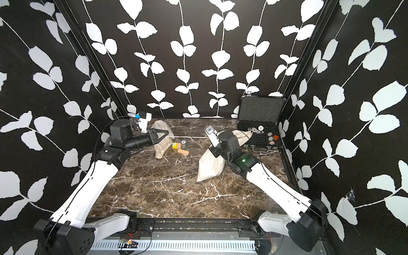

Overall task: Close the soil bag
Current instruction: Frap the soil bag at the center of the board.

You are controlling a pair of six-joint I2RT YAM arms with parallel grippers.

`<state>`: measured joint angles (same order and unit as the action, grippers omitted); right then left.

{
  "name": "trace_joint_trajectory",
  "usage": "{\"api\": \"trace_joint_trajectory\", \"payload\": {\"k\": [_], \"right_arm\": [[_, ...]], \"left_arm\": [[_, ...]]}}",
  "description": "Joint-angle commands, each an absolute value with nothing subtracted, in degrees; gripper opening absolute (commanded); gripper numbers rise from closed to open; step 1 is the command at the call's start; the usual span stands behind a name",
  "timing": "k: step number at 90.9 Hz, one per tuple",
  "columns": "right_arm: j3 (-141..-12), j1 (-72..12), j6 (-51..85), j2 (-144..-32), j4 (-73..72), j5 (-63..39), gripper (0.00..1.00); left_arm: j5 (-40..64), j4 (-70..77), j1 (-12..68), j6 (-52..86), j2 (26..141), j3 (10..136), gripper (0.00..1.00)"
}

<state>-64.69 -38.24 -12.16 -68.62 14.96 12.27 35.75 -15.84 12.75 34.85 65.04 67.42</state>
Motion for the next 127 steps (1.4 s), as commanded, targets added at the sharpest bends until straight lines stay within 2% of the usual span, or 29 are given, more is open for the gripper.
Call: {"api": "trace_joint_trajectory", "payload": {"k": [1,15,31,48,59,68,87,96,114,127], "right_arm": [[-67.94,-26.24,-11.2,-62.31,37.18,44.73,0.14],[-73.3,-26.19,-11.86,-64.86,45.14,45.97,0.14],[-65.79,-25.08,-7.79,-68.03,42.14,48.81,0.21],[-57.54,-22.71,-1.39,-72.23,37.58,48.72,0.14],[-57.88,-22.59,-1.84,-71.6,37.82,49.49,0.13],[-61.15,-22.33,-2.88,-70.18,39.98,49.4,0.0],[-62.47,-22.16,-2.31,-69.38,41.32,45.3,0.0],[-61.85,-22.91,-1.95,-70.09,41.41,35.42,0.0],[-57.56,-32.56,-1.04,-68.38,20.8,11.14,0.36],[-61.8,-40.38,-3.21,-77.06,8.19,6.83,0.56]], "left_arm": [[13.22,-13.31,3.46,31.93,59.22,72.99,0.0],[14.53,-13.64,3.42,31.97,60.21,73.61,0.0],[13.71,-12.65,3.33,32.32,61.42,69.48,0.0],[13.86,-12.78,2.9,32.02,64.49,68.08,0.0],[13.98,-12.7,2.77,31.89,65.02,67.68,0.0],[15.03,-12.88,2.81,31.49,64.43,68.43,0.0],[18.43,-13.03,2.85,31.31,64.31,67.41,0.0],[22.32,-13.14,2.9,31.32,65.2,66.46,0.0],[22.72,-12.95,2.91,31.03,63.81,64.95,0.0],[21.83,-15.16,2.94,30.11,62.72,67.78,0.0]]}}
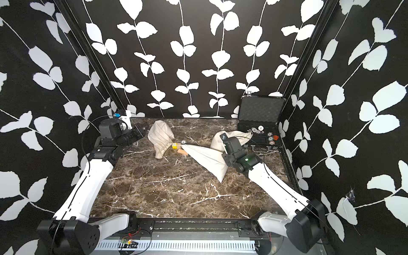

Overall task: Close the soil bag
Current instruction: Frap the soil bag at the center of the board.

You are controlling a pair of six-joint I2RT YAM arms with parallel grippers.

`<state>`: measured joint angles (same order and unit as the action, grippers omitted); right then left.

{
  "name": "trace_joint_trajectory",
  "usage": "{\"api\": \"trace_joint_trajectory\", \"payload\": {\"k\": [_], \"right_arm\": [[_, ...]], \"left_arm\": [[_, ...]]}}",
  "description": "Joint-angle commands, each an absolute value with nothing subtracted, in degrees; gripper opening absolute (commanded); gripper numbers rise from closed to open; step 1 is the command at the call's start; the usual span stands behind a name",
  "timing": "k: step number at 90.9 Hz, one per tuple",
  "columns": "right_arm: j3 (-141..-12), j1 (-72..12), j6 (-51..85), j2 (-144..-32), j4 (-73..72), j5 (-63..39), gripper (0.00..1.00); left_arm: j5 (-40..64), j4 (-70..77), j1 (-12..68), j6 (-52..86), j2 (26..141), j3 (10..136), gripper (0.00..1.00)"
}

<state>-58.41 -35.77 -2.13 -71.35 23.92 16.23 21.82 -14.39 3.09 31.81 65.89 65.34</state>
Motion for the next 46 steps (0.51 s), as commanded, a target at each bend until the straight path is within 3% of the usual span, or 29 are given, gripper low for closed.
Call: {"api": "trace_joint_trajectory", "payload": {"k": [1,10,22,36,46], "right_arm": [[-62.37,-40.89,-3.54,-77.68,7.7,6.62,0.57],[-69.06,-44.62,-6.81,-86.6,5.1,3.44,0.68],[-79.36,-47.82,-11.58,-96.61,5.82,1.79,0.75],[-87.96,-49.44,-14.89,-103.66,8.56,0.08,0.76],[-92.98,-49.53,-16.03,-108.02,10.99,0.35,0.67]], "left_arm": [[21.86,-15.18,2.92,30.08,62.65,67.95,0.0],[21.8,-15.67,2.9,30.12,62.16,68.72,0.0],[22.38,-15.54,2.86,30.74,61.79,68.88,0.0],[22.98,-15.34,2.88,31.15,61.85,69.21,0.0],[23.41,-14.9,2.87,31.46,61.91,69.21,0.0]]}}
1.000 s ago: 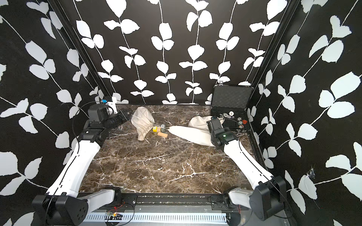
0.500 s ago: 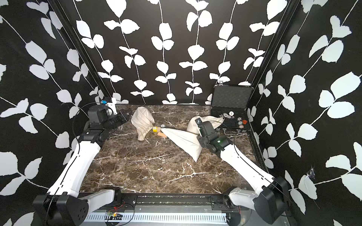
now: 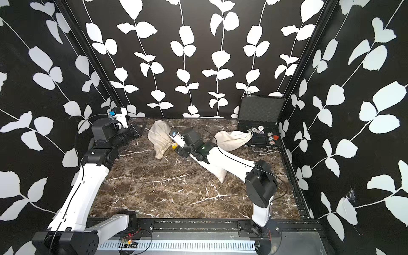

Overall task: Close the soil bag
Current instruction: Frap the soil bag at the center of the board.

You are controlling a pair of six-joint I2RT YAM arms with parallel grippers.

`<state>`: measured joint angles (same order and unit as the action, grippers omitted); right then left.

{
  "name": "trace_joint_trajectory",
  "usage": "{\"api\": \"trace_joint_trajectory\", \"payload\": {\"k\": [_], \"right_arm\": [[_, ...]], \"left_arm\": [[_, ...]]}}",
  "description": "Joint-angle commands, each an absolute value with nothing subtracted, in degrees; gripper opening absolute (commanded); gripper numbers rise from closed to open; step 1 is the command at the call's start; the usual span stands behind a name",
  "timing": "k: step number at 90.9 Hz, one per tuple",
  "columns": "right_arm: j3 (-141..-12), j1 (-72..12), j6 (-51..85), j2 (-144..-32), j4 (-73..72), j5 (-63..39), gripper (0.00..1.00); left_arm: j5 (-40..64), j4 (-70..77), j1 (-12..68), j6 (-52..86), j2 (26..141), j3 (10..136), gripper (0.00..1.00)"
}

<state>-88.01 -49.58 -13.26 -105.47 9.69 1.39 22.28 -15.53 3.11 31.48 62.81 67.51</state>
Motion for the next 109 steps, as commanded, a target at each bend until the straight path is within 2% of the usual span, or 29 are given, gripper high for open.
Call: {"api": "trace_joint_trajectory", "payload": {"k": [1,11,23,33,57,74,91,100,109], "right_arm": [[-93.42,-49.55,-16.19,-108.24,11.3,0.39,0.66],[-95.35,-49.5,-17.39,-110.9,14.21,2.49,0.52],[-93.97,-47.97,-17.79,-112.28,18.79,8.86,0.24],[-87.83,-45.14,-17.28,-110.48,21.89,11.45,0.13],[-70.43,-36.48,-12.03,-99.11,30.46,26.07,0.1],[-65.02,-31.77,-7.36,-88.48,42.25,41.86,0.13],[-61.32,-28.04,0.04,-77.22,49.45,47.57,0.11],[-60.83,-26.36,4.52,-73.23,51.79,49.52,0.06],[-59.87,-24.95,6.89,-70.05,50.84,51.21,0.03]], "left_arm": [[23.4,-14.88,2.84,31.46,61.89,69.19,0.0],[22.64,-15.74,2.82,30.83,61.47,69.62,0.0],[19.97,-18.36,2.72,29.05,60.38,70.47,0.0],[19.03,-18.79,2.01,28.78,58.86,70.13,0.0],[20.18,-20.42,-3.65,29.44,57.35,69.43,0.0],[22.72,-20.86,-5.95,29.09,56.61,68.65,0.0],[26.08,-21.06,-5.61,29.64,57.0,59.98,0.0],[24.29,-21.18,-1.56,28.87,57.48,54.72,0.0],[19.42,-20.04,7.58,28.9,60.28,49.83,0.0]]}}
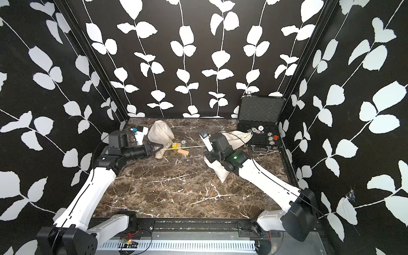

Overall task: Close the soil bag
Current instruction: Frap the soil bag at the center of the board.

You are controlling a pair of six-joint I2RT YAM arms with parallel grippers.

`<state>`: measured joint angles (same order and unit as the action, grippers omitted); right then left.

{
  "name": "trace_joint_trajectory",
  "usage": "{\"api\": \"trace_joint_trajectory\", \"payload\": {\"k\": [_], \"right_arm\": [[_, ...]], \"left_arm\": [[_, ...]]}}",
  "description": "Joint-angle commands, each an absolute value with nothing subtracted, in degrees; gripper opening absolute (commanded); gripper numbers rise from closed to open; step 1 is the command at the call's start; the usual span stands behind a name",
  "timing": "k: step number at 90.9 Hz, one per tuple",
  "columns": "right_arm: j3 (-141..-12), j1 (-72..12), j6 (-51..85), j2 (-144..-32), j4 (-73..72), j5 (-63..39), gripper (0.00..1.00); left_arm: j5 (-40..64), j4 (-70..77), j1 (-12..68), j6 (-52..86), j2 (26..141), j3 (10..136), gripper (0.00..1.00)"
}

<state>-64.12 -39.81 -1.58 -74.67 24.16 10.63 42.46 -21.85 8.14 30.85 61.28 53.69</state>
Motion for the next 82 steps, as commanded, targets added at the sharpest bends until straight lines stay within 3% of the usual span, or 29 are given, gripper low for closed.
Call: {"api": "trace_joint_trajectory", "payload": {"k": [1,17,26,31,39,51,74,82], "right_arm": [[-59.69,-24.78,6.96,-69.78,50.42,51.23,0.03],[-55.9,-22.69,6.85,-68.27,42.35,45.86,0.04],[-54.39,-22.68,6.54,-70.66,38.65,39.81,0.06],[-53.78,-22.68,6.34,-71.53,37.25,37.79,0.09],[-52.92,-22.67,4.92,-70.66,35.54,36.22,0.17],[-51.44,-22.59,1.54,-64.18,32.4,35.91,0.41],[-49.35,-22.59,3.11,-56.41,27.39,33.18,0.78],[-48.4,-22.56,3.34,-54.89,25.63,31.14,0.88]], "left_arm": [[19.42,-19.38,8.19,29.39,60.68,49.04,0.0],[9.61,-8.97,22.67,33.04,71.3,42.11,0.0],[7.84,-5.28,25.81,33.75,77.76,43.4,0.0],[5.97,-6.88,25.92,32.95,79.98,45.55,0.21],[0.23,-12.68,25.91,29.71,79.73,50.01,0.38],[-8.88,-19.31,22.84,25.08,76.66,54.15,0.66],[-14.52,-21.9,11.4,24.93,85.42,62.6,0.97],[-13.79,-21.12,10.86,24.39,92.55,68.36,0.99]]}}
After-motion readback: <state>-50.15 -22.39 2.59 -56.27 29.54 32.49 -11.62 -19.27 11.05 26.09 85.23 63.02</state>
